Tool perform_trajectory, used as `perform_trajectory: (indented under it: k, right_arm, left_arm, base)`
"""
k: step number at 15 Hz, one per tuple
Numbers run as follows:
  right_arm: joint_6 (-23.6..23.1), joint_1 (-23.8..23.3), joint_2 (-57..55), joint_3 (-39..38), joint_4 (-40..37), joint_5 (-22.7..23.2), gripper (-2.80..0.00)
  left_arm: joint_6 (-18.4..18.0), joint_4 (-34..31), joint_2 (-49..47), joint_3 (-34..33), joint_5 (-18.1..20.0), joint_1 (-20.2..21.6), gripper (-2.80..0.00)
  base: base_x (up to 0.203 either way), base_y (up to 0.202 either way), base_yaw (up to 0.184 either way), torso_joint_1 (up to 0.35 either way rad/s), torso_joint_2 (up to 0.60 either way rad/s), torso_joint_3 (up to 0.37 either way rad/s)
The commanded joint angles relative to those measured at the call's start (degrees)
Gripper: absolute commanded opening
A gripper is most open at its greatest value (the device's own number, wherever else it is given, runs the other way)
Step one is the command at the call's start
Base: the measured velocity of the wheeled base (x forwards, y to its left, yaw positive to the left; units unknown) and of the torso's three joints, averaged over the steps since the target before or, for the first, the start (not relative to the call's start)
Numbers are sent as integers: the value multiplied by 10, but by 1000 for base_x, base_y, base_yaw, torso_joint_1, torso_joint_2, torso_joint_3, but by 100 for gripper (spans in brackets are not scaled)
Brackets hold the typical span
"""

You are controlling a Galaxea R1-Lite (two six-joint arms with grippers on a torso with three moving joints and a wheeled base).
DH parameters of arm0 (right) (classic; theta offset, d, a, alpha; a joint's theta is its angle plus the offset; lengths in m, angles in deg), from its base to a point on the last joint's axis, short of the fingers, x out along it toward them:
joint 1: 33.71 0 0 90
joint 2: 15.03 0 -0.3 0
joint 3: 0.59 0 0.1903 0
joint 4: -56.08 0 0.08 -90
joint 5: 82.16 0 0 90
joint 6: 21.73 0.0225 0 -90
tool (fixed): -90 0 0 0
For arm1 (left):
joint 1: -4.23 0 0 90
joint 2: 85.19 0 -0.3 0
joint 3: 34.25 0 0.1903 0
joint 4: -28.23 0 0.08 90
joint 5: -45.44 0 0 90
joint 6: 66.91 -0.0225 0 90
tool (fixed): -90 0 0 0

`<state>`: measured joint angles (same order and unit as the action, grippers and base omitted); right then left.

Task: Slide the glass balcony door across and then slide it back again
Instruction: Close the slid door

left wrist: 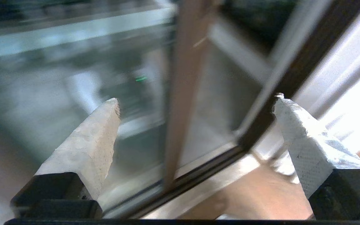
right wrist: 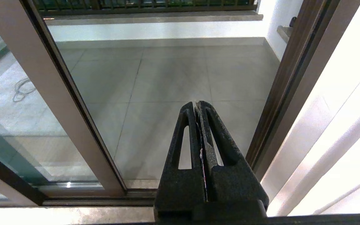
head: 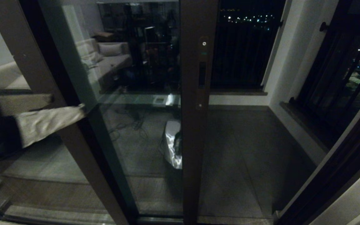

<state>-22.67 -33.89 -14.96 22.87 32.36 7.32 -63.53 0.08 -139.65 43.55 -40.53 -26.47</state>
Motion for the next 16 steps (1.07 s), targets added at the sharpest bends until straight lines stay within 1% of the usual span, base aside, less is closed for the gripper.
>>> perform_trajectory:
  k: [1, 2, 3, 4, 5, 7, 9, 11, 12, 13, 14, 15, 16]
  right_arm:
    - [0, 0, -1, 0, 0, 0, -280]
    - [0, 0, -1, 0, 0, 0, -280]
    - [0, 0, -1, 0, 0, 0, -280]
    - [0, 0, -1, 0, 0, 0, -280]
    - [0, 0, -1, 0, 0, 0, -280]
    - [0, 0, -1, 0, 0, 0, -280]
    - [0, 0, -1, 0, 0, 0, -280]
    - [0, 0, -1, 0, 0, 0, -280]
    - [0, 0, -1, 0, 0, 0, -280]
    - [0, 0, -1, 0, 0, 0, -280]
    - [0, 0, -1, 0, 0, 0, -280]
    - [0, 0, -1, 0, 0, 0, -280]
    - [0, 0, -1, 0, 0, 0, -280]
  left_arm:
    - [-4, -49, 174, -70, -33, 44, -280]
    - [-6, -71, 204, -83, -46, 79, -280]
    - [-8, -89, 230, -91, -56, 129, -280]
    - [-10, -100, 263, -97, -62, 165, -280]
    - [-15, -107, 293, -102, -66, 187, -280]
    - [-32, -116, 340, -108, -71, 215, -280]
    - [-39, -143, 380, -109, -74, 250, -280]
    - [-30, -147, 382, -94, -115, 254, -280]
    - [-33, -146, 382, -87, -106, 254, -280]
    - [-44, -145, 381, -80, -96, 254, -280]
    - [-64, -145, 382, -78, -96, 265, -280]
    - [-78, -145, 384, -79, -94, 287, -280]
    - [-85, -145, 397, -84, -83, 306, -280]
  base:
    - [0, 0, 0, 0, 0, 0]
    - [0, 0, 0, 0, 0, 0]
    - [0, 0, 0, 0, 0, 0]
    - [0, 0, 0, 0, 0, 0]
    - [0, 0, 0, 0, 0, 0]
    - [0, 0, 0, 0, 0, 0]
    - [0, 0, 0, 0, 0, 0]
    - [0, 0, 0, 0, 0, 0]
    - [0, 0, 0, 0, 0, 0]
    - [0, 0, 0, 0, 0, 0]
    - [0, 0, 0, 0, 0, 0]
    - [0, 0, 0, 0, 0, 0]
    - [0, 0, 0, 0, 0, 0]
